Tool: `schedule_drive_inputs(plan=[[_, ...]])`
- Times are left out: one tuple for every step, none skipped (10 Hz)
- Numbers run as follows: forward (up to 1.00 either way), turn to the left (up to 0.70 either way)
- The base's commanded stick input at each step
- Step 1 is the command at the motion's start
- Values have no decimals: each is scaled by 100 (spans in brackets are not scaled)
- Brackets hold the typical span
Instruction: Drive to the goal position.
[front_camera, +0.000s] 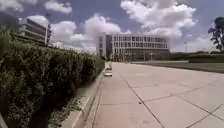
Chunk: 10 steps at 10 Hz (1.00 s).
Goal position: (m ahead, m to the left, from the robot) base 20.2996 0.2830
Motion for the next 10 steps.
schedule_drive_inputs(plan=[[2,0],[1,0],[0,0],[4,0],[4,0],[4,0],[4,0],[4,0],[4,0],[4,0]])
